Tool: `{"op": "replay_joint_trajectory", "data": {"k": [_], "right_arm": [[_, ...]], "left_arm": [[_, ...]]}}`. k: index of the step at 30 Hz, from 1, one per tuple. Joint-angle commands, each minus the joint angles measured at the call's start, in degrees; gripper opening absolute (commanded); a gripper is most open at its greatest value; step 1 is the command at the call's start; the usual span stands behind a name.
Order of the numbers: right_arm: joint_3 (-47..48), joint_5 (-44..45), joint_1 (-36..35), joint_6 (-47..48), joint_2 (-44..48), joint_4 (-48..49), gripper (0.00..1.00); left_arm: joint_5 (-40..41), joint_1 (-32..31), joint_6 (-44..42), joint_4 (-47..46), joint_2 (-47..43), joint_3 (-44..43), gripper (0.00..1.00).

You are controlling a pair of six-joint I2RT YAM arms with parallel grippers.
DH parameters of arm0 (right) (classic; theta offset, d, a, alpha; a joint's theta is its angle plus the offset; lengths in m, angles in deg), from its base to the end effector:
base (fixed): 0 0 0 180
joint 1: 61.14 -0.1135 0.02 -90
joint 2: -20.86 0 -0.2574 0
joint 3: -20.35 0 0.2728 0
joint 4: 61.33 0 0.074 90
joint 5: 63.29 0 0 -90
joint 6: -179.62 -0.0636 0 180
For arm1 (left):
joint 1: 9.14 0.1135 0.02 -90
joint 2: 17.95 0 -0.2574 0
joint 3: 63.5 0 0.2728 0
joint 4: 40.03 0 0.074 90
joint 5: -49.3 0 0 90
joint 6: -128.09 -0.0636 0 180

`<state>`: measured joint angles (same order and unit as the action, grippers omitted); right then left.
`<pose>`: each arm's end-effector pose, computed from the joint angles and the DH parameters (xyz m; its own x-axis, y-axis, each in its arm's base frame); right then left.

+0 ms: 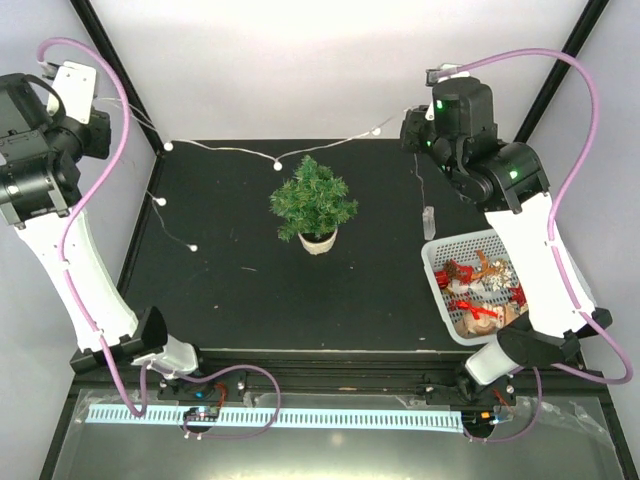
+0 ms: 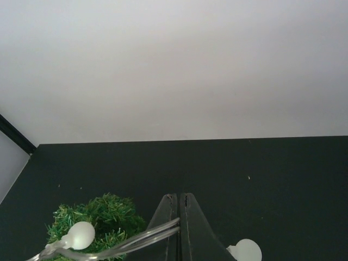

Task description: Decorate the small christmas tree

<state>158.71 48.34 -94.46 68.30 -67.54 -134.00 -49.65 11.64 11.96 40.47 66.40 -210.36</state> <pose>0.2728 0.1513 0.5283 -0.3829 0.1528 -0.9111 -0.0937 0.9747 0.2028 0.2379 0.0797 0.5694 -0.3527 0.3315 -0.8751 -0.0633 0.9246 0.3757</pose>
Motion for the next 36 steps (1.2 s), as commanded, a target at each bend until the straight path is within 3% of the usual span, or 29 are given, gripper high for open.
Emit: {"op": "replay_joint_trajectory", "data": {"k": [1,36], "right_arm": [[-0.4,-1.0,0.1,-0.9,-0.9,2.8,0.01],[-0.5,-3.7,0.1,-1.4,-15.8,6.9,0.01]], "left_arm": [[-8.6,4.2,4.0,2.5,2.4,-2.7,0.02],[-23.4,18.5,10.2,5.9,11.4,-4.7,0.01]]}}
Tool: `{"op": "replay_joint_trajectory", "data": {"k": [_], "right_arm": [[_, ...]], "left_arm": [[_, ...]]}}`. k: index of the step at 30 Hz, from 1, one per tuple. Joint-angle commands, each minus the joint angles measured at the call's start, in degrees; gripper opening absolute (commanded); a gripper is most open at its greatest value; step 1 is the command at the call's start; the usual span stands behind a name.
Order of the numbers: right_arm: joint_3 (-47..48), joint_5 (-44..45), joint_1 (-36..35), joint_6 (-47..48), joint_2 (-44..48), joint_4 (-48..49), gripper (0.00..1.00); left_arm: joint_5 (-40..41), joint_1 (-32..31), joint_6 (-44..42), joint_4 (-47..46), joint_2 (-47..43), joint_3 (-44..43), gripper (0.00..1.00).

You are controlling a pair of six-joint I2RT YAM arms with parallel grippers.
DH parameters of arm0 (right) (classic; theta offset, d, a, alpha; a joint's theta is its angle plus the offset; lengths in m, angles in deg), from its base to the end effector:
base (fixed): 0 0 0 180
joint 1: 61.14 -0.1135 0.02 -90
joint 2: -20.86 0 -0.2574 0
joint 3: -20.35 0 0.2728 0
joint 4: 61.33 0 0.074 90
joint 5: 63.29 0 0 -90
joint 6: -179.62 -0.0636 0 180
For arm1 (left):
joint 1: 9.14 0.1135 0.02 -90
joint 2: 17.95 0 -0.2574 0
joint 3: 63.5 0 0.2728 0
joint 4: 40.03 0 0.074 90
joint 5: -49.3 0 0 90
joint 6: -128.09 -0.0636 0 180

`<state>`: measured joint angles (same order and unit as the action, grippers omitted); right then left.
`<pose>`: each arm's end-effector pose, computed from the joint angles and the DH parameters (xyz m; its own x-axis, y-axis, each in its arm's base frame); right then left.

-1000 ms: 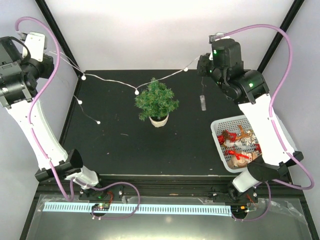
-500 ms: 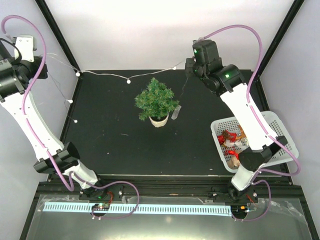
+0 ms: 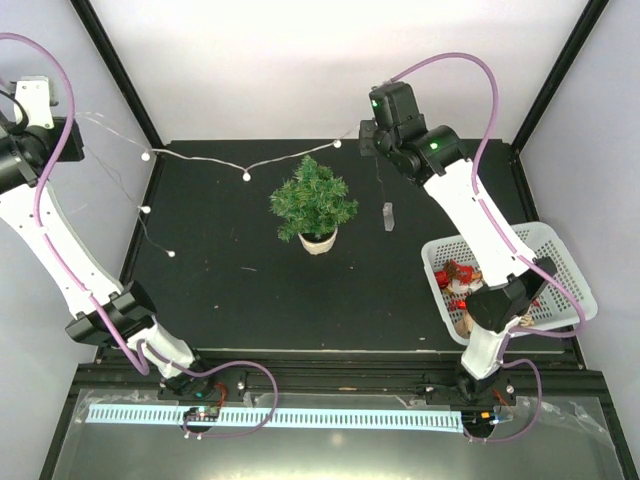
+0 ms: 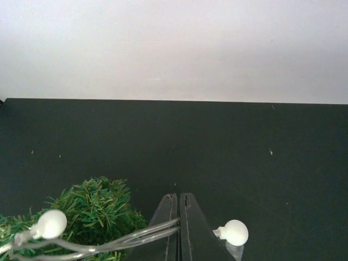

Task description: Decorate the small christmas tree

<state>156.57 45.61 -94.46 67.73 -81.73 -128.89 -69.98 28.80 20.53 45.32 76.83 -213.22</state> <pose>0.3577 0.2105 0.4409 -0.5428 0.0653 -0.8373 -0.0999 0.9849 0.1416 0.2635 0.1660 0.5278 -0.4420 -0.0109 -0.8969 -0.0737 0.9970 0.0242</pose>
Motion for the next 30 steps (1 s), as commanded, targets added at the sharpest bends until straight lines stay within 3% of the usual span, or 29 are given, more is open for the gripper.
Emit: {"op": "replay_joint_trajectory", "data": {"k": [1,14,24,30], "right_arm": [[1.8,-1.1,0.1,-0.9,-2.0,1.9,0.01],[7.3,-4.3,0.1,-1.5,-9.5,2.5,0.01],[8.0,-9.3,0.1,-1.9,-14.7,3.5,0.01],[8.7,-11.0,0.1,-2.6,-16.9,3.5,0.01]], "left_arm": [[-3.2,1.7,1.9,1.2,1.1,-1.9,0.02],[-5.8,5.4,-0.1,4.4,2.3,-1.7,0.02],[-10.8,13.7,-7.4,7.9,-3.9,4.2,0.02],[-11.3,15.3,-14.0,8.8,-10.3,9.3,0.02]]}}
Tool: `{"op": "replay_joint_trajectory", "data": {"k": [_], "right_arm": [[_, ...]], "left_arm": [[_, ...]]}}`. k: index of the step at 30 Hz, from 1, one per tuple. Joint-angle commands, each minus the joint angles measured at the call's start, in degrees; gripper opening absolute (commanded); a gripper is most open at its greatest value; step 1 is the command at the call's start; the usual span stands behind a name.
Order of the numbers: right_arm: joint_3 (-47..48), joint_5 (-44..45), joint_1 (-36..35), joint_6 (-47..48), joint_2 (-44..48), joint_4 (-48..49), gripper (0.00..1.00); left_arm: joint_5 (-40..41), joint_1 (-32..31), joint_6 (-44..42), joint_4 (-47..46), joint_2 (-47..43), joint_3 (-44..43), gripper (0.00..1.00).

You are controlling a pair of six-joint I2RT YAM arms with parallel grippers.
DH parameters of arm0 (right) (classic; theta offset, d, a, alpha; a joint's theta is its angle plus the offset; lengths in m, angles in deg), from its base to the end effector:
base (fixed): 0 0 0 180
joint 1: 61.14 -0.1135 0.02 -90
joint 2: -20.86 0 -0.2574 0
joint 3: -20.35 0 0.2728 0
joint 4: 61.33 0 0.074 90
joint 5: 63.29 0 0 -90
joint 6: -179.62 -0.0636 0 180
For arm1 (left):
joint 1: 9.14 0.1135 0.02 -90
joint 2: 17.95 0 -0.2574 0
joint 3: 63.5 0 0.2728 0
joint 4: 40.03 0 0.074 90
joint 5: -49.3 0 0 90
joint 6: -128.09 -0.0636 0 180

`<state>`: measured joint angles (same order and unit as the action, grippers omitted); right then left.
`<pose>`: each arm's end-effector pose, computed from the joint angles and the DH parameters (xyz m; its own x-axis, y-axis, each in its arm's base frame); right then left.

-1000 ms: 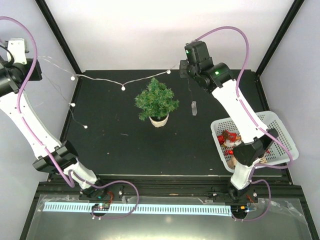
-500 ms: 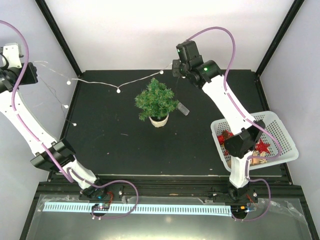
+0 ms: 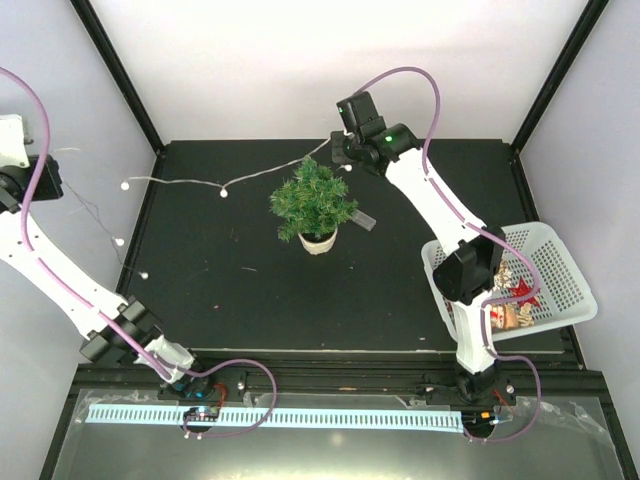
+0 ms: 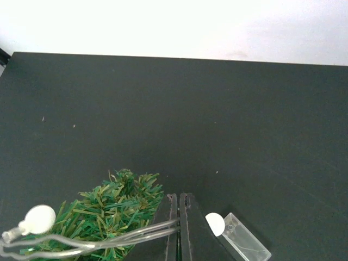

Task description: Decorate the small christmas tree

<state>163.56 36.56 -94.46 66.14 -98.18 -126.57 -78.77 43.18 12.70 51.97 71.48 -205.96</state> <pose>0.4212 0.2638 0.3605 -0.6762 0.0252 -0.7363 -0.1788 0.9639 0.1973 0.2009 0.1960 0.5108 -0.4888 -0.0806 -0.8687 -0.1333 0.9909 -0.0170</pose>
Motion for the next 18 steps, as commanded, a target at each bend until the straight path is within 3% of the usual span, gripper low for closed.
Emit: {"op": "replay_joint_trajectory", "data": {"k": [1,6,11,18], "right_arm": [[1.6,-2.0,0.1,-1.0,-0.5,1.1,0.01],[-2.2,-2.4,0.0,-0.6,2.1,1.2,0.01],[-12.7,-2.8,-0.1,-0.2,7.8,5.2,0.01],[-20.7,-2.9,-0.2,0.4,12.2,7.6,0.01]], "left_arm": [[-2.4,1.1,-7.0,2.2,-5.9,2.8,0.02],[-4.5,3.0,-11.0,2.2,-10.8,6.2,0.02],[-4.7,4.0,-14.1,0.9,-15.4,10.6,0.02],[-6.2,6.2,-19.6,4.2,-18.9,10.3,0.02]]}}
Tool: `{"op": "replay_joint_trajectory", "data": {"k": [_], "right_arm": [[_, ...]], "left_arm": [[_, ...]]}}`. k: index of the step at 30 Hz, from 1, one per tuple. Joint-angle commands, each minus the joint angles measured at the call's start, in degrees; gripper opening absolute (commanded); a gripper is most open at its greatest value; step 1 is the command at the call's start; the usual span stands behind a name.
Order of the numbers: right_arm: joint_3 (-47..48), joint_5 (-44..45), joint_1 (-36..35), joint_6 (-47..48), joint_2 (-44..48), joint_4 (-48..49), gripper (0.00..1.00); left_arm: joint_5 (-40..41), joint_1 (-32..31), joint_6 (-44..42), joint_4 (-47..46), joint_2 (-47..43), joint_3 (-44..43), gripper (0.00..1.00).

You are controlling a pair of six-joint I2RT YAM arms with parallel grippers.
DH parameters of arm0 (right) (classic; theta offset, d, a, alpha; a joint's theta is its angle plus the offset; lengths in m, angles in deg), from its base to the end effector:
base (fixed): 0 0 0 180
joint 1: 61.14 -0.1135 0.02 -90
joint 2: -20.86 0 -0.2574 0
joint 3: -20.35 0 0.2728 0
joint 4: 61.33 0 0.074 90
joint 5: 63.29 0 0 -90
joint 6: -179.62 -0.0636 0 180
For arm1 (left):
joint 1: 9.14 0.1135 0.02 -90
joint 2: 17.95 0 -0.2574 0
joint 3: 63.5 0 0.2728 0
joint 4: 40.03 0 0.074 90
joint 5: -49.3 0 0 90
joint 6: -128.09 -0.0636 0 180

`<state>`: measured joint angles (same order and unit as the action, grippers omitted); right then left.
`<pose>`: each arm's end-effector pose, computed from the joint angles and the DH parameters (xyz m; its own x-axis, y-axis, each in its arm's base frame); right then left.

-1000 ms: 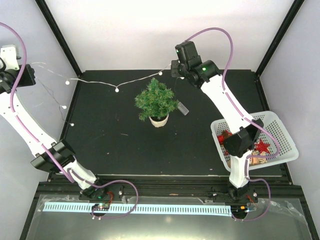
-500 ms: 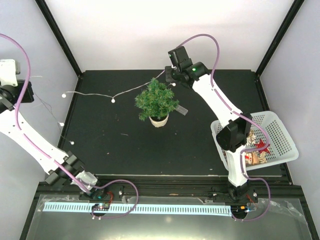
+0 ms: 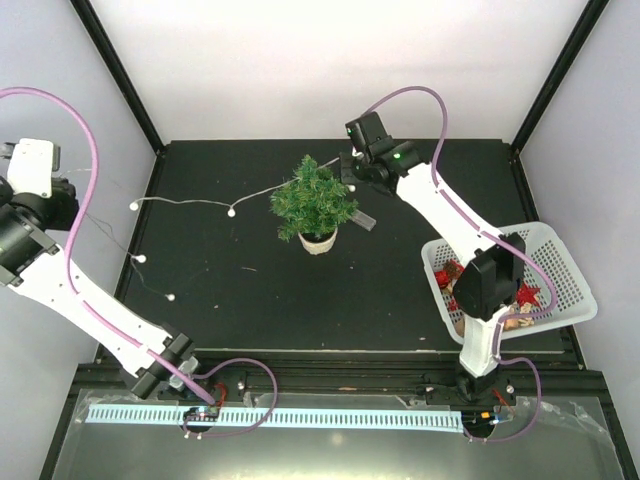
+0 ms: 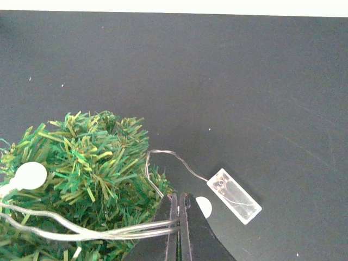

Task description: Decorate the small christmas tree

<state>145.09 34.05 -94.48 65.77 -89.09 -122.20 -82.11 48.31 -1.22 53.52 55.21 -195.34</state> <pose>0.3943 0.2497 0.3264 -0.7409 -0.0074 -0.6716 -0.1875 0.9624 0.1963 0.1361 0.1351 0.5233 -0.4535 0.1726 -0.8744 -0.0684 0.9715 0.2272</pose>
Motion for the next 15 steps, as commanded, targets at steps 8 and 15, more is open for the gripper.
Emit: {"op": "replay_joint_trajectory", "data": {"k": [8,15], "right_arm": [[-3.0,-0.2,-0.1,0.7,3.8,2.8,0.07],[-5.3,1.0,-0.1,0.7,5.3,2.6,0.23]], "left_arm": [[-7.4,1.1,-13.5,6.2,-8.5,0.3,0.02],[-10.9,1.1,-22.6,8.0,-14.8,4.3,0.01]]}}
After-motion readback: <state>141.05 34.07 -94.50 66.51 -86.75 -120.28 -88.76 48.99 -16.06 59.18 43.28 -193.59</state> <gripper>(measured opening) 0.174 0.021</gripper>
